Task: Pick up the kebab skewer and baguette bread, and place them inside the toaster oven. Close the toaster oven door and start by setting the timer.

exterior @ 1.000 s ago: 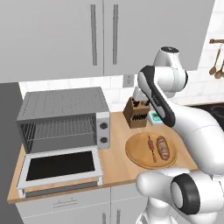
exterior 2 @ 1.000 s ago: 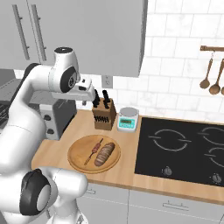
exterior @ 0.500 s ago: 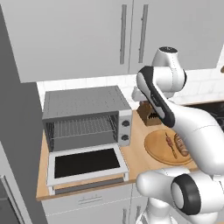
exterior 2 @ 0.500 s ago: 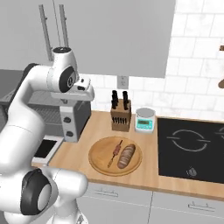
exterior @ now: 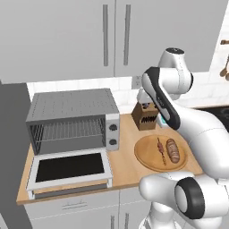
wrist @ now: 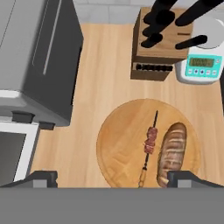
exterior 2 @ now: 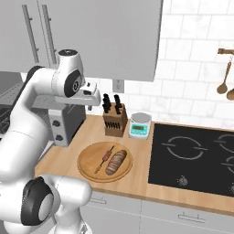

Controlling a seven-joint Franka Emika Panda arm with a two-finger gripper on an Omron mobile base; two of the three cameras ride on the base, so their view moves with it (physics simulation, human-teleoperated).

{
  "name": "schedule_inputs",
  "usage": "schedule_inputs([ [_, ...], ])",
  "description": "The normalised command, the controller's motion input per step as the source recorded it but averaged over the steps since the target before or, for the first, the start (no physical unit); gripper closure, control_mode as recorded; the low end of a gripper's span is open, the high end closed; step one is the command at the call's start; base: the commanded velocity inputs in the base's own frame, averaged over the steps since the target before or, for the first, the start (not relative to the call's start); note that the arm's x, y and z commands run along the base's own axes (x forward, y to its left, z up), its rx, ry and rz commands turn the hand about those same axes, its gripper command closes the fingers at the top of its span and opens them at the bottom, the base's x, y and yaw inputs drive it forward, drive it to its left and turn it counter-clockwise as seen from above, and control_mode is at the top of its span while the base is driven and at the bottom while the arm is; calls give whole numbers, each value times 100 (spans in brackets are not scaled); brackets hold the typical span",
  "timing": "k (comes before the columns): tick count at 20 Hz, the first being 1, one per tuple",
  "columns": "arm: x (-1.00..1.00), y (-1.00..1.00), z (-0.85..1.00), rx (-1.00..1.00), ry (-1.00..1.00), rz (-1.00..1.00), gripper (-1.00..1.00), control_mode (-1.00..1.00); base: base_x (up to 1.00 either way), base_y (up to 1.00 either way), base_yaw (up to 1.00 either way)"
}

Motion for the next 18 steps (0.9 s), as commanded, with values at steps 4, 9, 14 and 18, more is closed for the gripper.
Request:
schedule_inputs([
  [4, 0, 0, 0, 0, 0, 0, -100, 100, 30, 0, 0],
  [9, 0, 0, 0, 0, 0, 0, -100, 100, 38, 0, 0],
  [14, 0, 0, 0, 0, 0, 0, -100, 100, 9, 0, 0],
  [18, 0, 0, 0, 0, 0, 0, -100, 100, 3, 0, 0],
])
